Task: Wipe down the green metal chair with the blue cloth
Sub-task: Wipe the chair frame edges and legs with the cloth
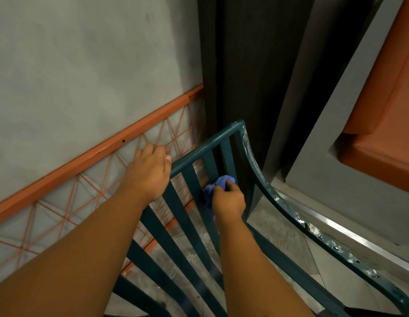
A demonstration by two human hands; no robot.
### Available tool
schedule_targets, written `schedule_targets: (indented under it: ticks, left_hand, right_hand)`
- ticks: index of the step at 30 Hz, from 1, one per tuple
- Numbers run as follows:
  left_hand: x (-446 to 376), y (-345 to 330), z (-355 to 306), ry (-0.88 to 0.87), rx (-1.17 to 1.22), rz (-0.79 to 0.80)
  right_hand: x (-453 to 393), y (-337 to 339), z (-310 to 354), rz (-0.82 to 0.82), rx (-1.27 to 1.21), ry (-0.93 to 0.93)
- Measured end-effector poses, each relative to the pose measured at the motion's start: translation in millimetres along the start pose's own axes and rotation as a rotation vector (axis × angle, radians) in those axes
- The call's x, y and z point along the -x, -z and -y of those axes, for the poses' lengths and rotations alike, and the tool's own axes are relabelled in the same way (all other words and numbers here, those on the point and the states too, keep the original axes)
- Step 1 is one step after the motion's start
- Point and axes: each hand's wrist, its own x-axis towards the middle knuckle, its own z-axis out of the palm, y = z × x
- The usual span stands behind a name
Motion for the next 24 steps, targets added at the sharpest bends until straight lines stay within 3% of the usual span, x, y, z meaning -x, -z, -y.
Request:
schedule_targets:
  ticks: [2, 4, 6, 8, 10, 16, 18, 21, 22, 24]
  left_hand:
    - [0.4, 1.0, -0.9, 0.002, -0.002, 0.000]
    - [1.4, 1.5, -1.6, 0.008, -0.008, 0.001]
    - [1.8, 1.0, -2.3, 0.005, -0.003, 0.000]
    - [1.0, -0.1, -2.1, 0.006, 0.004, 0.001]
    - [-0.5, -1.3, -0.9, 0.009, 0.010, 0.002]
    - [-4.3, -5.1, 3.7, -0.017, 0.013, -0.002]
    - [-4.6, -5.7, 5.4, -0.025, 0.006, -0.007]
    - [-4.9, -4.9, 5.4, 0.004, -0.042, -0.009]
    - [-5.7, -3.7, 3.4, 0.031, -0.060, -0.005]
    - [-11.2, -0.3, -5.0, 0.049, -0.083, -0.022]
  right_hand:
    - [-1.5, 5.3, 15.2, -0.056, -0.210, -0.045]
    - [-2.4, 1.2, 34.0, -0.082, -0.269, 0.116]
    - [-4.4, -7.6, 51.0, -0.016, -0.133, 0.378]
    - [-11.6, -16.3, 53.8, 0.022, 0.060, 0.510]
    - [-21.1, -17.0, 45.0, -0.013, 0.153, 0.466]
    - [-37.2, 13.4, 25.0, 0.064, 0.306, 0.027]
    - [-35.1, 28.7, 29.1, 0.125, 0.101, -0.121]
    - [-27.7, 49.5, 41.7, 0.194, -0.507, -0.377]
    - [-21.7, 51.3, 48.6, 0.225, -0.666, -0.362]
    - [-11.3, 45.0, 65.1, 0.264, -0.731, -0.122]
